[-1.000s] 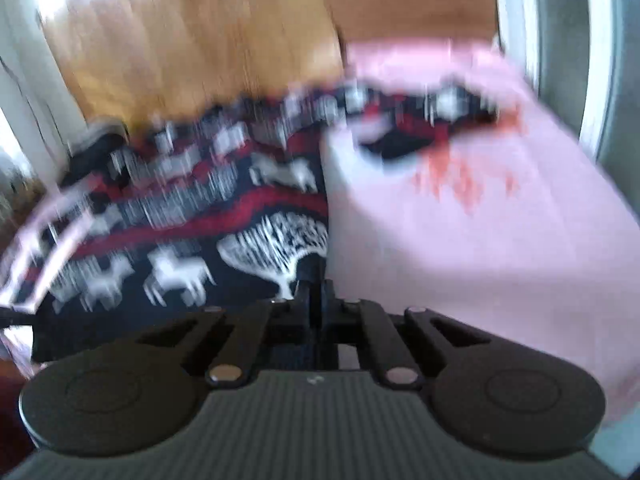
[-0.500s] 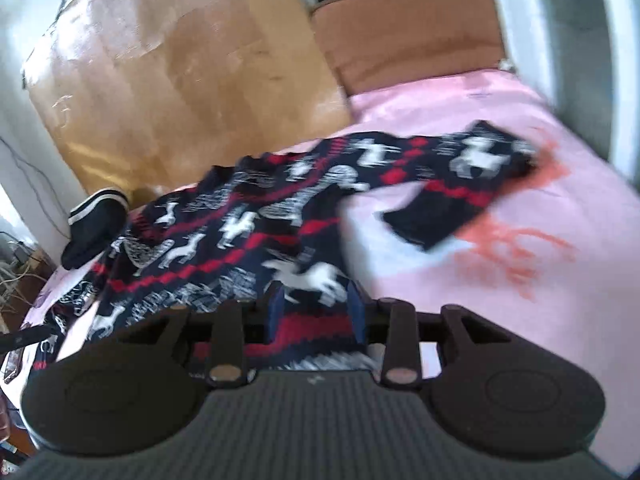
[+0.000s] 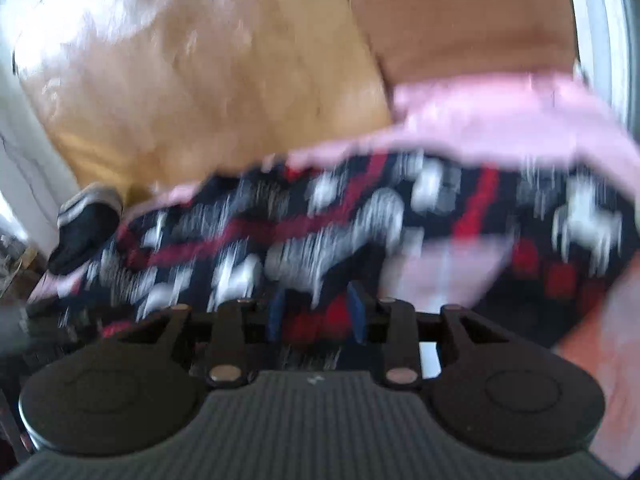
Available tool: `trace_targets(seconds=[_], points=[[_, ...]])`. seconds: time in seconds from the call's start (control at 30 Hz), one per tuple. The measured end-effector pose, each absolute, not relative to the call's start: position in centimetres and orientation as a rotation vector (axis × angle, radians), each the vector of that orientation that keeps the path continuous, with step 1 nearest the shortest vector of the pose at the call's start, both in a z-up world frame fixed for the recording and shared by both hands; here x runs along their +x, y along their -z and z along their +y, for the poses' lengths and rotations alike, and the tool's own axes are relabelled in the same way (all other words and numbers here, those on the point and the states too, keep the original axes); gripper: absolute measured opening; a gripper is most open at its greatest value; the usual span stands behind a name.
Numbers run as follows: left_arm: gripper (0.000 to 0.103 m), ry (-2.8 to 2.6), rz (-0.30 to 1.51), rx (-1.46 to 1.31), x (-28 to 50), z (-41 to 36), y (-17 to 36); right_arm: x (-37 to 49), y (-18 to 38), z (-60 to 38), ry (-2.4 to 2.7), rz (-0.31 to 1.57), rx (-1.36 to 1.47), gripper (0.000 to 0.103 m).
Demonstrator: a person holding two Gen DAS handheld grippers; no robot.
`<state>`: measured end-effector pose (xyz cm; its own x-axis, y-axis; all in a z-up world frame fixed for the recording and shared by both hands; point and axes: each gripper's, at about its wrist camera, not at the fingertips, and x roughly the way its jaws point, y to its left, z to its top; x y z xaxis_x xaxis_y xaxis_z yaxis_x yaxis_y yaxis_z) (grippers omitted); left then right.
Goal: Fold small clothes
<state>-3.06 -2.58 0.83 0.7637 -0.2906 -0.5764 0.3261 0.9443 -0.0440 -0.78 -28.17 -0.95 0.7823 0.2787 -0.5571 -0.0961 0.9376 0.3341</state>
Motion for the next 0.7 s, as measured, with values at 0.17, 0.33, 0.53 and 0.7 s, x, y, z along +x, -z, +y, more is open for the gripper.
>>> trace_targets(seconds=[0.17, 0.33, 0.53, 0.7], points=[[0.074, 0.288, 0.693, 0.034, -1.5, -2.2, 0.6, 7.7, 0.2, -29.8, -0.113, 0.593, 0.155, 0.060], [0.075, 0.268, 0.699, 0.092, -1.6, -2.9, 0.7, 15.3, 2.4, -31.7, -0.039, 0.664, 0.126, 0.073], [0.077, 0.262, 0.704, 0.108, -1.4, -3.2, 0.9, 16.8, 4.8, -31.4, -0.106, 0.707, 0.031, 0.073], [0.082, 0.251, 0.711, 0.106, -1.2, -3.2, 1.0, 13.8, 4.0, -29.0, -0.177, 0.636, -0.152, 0.016]])
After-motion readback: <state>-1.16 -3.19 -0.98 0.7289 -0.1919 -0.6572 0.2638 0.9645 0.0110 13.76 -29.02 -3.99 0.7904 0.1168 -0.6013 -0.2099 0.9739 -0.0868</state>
